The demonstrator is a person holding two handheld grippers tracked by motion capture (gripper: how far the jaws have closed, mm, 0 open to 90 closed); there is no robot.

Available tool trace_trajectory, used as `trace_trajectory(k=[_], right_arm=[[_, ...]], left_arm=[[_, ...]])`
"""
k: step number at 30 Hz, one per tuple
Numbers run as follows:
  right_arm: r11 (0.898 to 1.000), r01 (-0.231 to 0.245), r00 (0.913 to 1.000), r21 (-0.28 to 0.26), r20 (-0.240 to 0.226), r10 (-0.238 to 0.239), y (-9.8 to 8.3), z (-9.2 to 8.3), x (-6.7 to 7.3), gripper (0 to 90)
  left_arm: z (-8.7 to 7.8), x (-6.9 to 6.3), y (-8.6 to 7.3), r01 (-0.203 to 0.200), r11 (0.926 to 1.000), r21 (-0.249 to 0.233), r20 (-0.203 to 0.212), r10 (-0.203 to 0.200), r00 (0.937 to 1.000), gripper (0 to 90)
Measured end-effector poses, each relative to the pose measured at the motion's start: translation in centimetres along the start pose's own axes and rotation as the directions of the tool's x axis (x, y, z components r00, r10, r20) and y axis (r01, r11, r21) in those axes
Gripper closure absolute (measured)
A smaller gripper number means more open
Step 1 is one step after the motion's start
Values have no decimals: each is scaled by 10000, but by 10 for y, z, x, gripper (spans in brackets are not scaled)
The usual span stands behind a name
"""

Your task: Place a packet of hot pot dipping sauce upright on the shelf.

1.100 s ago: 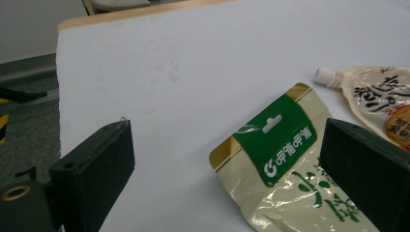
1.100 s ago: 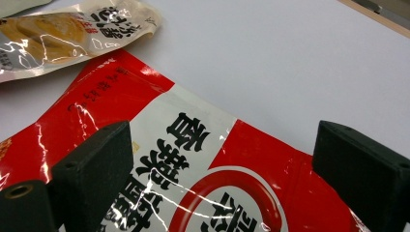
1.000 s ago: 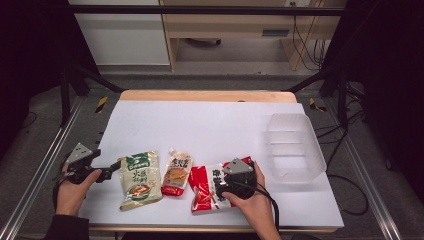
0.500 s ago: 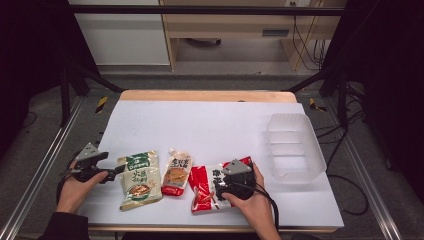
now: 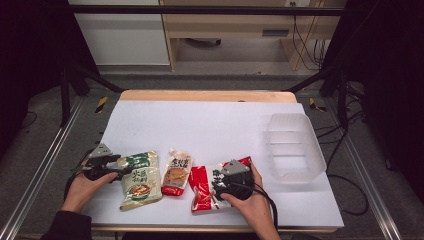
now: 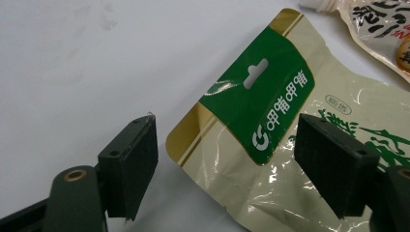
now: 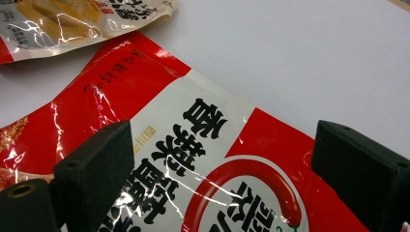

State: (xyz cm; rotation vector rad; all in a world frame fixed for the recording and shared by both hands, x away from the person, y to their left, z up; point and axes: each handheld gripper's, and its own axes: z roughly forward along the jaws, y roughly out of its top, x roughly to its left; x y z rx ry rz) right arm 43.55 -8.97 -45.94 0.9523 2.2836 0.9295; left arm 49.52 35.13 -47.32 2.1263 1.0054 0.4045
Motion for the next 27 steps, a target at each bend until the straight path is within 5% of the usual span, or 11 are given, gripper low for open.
trace_trajectory(k=[10, 12, 16, 22, 26, 27], right_arm=[[9995, -300, 9993, -75, -228, 299, 0, -1, -3, 88], [9996, -277, 9993, -89, -235, 275, 0, -1, -4, 91], [9996, -253, 9992, -137, -297, 249, 0, -1, -4, 91], [9997, -225, 9994, -69, -256, 223, 0, -1, -3, 92], [9997, -225, 9995, -65, -227, 224, 0, -1, -3, 94], [9998, -215, 9995, -31, -229, 215, -1, 0, -4, 94]], left_arm=[[-16, -1, -2, 34, 9986, -525, 887, 12, 9961, 381], [-25, -4, -4, 76, 9985, -538, 1521, 7, 9884, 409], [-28, -8, -9, -301, 9994, -185, 1932, 332, 9806, 446], [-21, -11, -8, -697, 9976, 10, 1478, 688, 9866, 498], [-19, -10, -7, -781, 9968, 166, 1234, 755, 9895, 583], [-19, -9, -6, -767, 9968, 227, 1051, 739, 9917, 662]])
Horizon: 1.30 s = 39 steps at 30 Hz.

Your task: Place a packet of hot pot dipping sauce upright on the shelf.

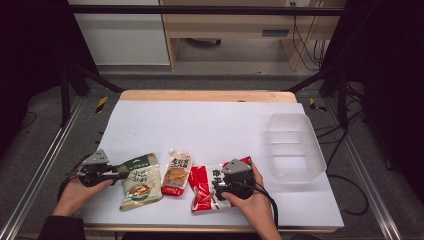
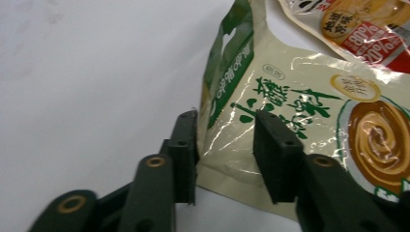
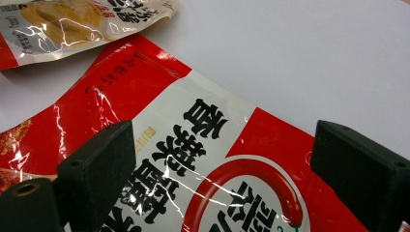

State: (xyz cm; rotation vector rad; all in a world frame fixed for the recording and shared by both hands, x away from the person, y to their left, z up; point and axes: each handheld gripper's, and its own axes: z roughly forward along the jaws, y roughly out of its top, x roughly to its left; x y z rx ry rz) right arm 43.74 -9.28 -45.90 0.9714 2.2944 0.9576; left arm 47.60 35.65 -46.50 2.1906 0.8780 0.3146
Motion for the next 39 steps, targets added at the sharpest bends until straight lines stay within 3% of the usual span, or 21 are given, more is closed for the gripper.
trace_trajectory(k=[6, 10, 15, 23, 24, 25, 27, 32, 37, 39], right_arm=[[10000, 70, 10000, 34, 16, -70, 0, 1, 1, 94], [10000, 79, 10000, 46, 27, -79, 0, 1, 1, 94], [10000, 46, 10000, 41, 46, -47, 0, 0, 0, 96], [10000, 70, 10000, 63, 33, -71, 0, -1, -1, 97], [10000, 55, 10000, 78, 44, -55, 0, -1, -2, 96], [10000, 55, 10000, 78, 44, -55, 0, -1, -2, 96], [9999, 84, 10000, 111, 29, -84, 0, -1, -2, 97], [9997, 210, 9998, 83, 0, -210, 0, -1, 0, 96], [9996, 275, 9996, 8, -80, -275, 1, -2, 2, 94], [9986, 522, 9983, -123, -258, -525, 1, -3, 3, 85]], left_arm=[[-4, 3, 4, 111, 9999, 106, -387, -107, 9992, 872], [-12, 3, 6, 273, 9996, -46, -403, -274, 9988, 897], [-44, -2, 15, 442, 9964, -724, -377, -470, 9982, 900], [-83, -22, 36, -113, 9915, -1299, -258, 80, 9996, 900], [-93, -28, 41, -321, 9894, -1416, -202, 296, 9994, 900], [-93, -28, 41, -321, 9894, -1416, -202, 296, 9994, 900], [-105, -37, 49, -841, 9872, -1356, -204, 821, 9964, 900], [-113, -52, 61, -1469, 9816, -1217, -443, 1425, 9888, 900], [-117, -58, 67, -1626, 9783, -1284, -570, 1564, 9861, 900], [-118, -59, 69, -1572, 9765, -1478, -721, 1479, 9864, 900]])
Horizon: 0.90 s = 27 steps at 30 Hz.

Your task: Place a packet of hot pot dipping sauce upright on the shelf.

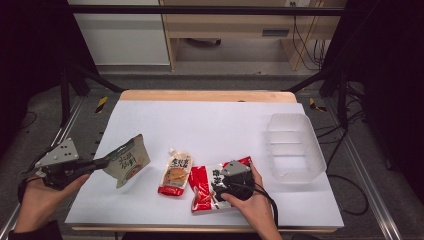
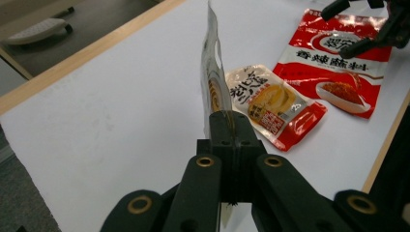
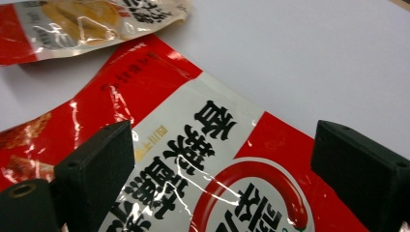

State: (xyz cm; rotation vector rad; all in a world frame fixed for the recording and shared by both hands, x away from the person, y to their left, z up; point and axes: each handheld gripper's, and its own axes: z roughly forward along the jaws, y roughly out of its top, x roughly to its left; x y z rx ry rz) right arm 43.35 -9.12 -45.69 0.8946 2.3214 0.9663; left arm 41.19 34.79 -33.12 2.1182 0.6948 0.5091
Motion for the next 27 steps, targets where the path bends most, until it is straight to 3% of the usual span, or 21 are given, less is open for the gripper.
trace_trajectory(k=[3, 9, 12, 14, 17, 20, 23, 27], right_arm=[[9974, 646, 9974, 330, -336, -635, 4, -1, 3, 95], [9873, 1564, 9865, 264, -527, -1549, 24, -8, 9, 120], [9839, 1764, 9824, 286, -677, -1741, 31, -8, 8, 131], [9792, 2019, 9760, 200, -878, -1994, 44, -10, 8, 142], [9733, 2291, 9659, 156, -1274, -2254, 61, -17, 7, 169], [9650, 2622, 9561, 65, -1372, -2588, 78, -27, 5, 185], [9549, 2963, 9447, -214, -1405, -2963, 98, -37, 1, 270], [9405, 3394, 9282, -137, -1569, -3373, 116, -39, -2, 316]], left_arm=[[8, -2, 2, 162, 9996, -211, -141, -165, 9998, 900], [24, -14, 17, -320, 9995, 17, 61, 320, 9995, 900], [27, -19, 25, -529, 9986, 5, 195, 529, 9984, 900], [34, -25, 39, -843, 9964, -16, 377, 843, 9957, 900], [41, -28, 50, -1005, 9949, -95, 574, 1008, 9932, 900], [48, -32, 60, -1178, 9929, -142, 741, 1186, 9902, 900], [54, -36, 67, -1361, 9906, -114, 796, 1365, 9874, 900], [66, -42, 73, -1538, 9880, -133, 944, 1544, 9835, 900]])
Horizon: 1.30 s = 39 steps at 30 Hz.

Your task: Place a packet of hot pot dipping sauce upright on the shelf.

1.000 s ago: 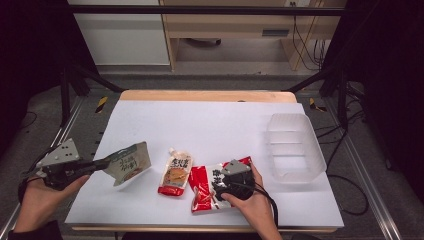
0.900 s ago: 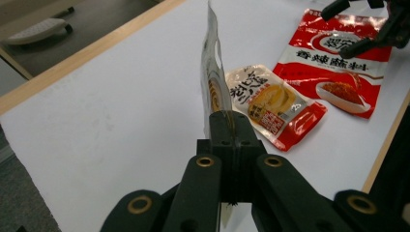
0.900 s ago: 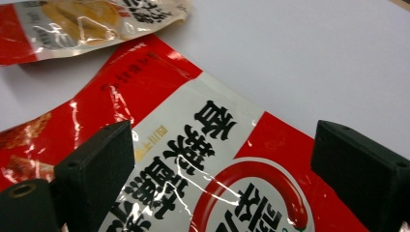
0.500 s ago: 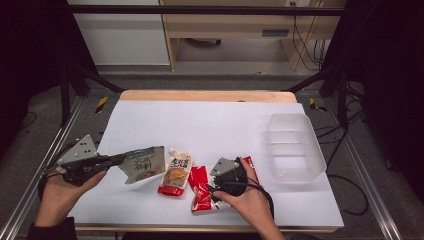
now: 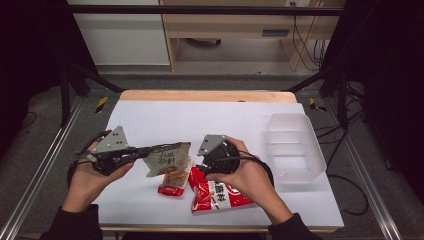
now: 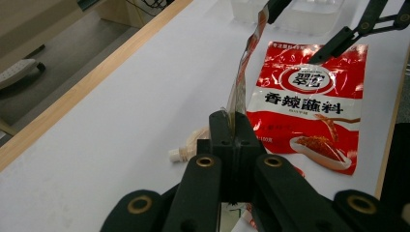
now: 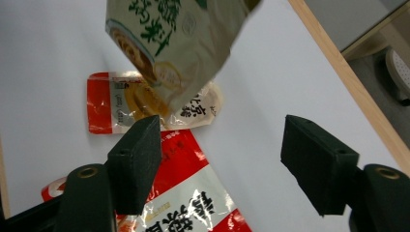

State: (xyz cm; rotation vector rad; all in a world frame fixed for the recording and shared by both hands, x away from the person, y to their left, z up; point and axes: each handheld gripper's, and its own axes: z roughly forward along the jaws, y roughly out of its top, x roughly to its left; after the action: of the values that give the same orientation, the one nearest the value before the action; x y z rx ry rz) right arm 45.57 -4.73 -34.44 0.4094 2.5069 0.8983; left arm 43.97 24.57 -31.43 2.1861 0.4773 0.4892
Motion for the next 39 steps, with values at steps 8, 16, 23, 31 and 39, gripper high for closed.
trace_trajectory(k=[8, 16, 23, 31, 39], right_arm=[[9934, 1049, 9943, 469, -220, -1040, 28, 6, -6, 300], [9843, 1563, 9837, 816, -1028, -1476, 48, 24, -5, 551], [9856, 1482, 9858, 816, -921, -1406, 56, 23, -6, 860], [9845, 1465, 9869, 967, -827, -1388, 64, 15, -8, 899], [9812, 1552, 9855, 1148, -869, -1457, 66, 16, -9, 900]], left_arm=[[16, -4, -3, -85, 10000, -9, 348, 86, 9994, 900], [14, -4, -5, -30, 9998, -196, 377, 37, 9993, 900], [9, -2, -5, 230, 9985, -498, 171, -222, 9996, 900], [9, -1, -6, 542, 9953, -802, 172, -529, 9984, 900], [11, 2, -10, 769, 9931, -880, 282, -747, 9968, 900]])
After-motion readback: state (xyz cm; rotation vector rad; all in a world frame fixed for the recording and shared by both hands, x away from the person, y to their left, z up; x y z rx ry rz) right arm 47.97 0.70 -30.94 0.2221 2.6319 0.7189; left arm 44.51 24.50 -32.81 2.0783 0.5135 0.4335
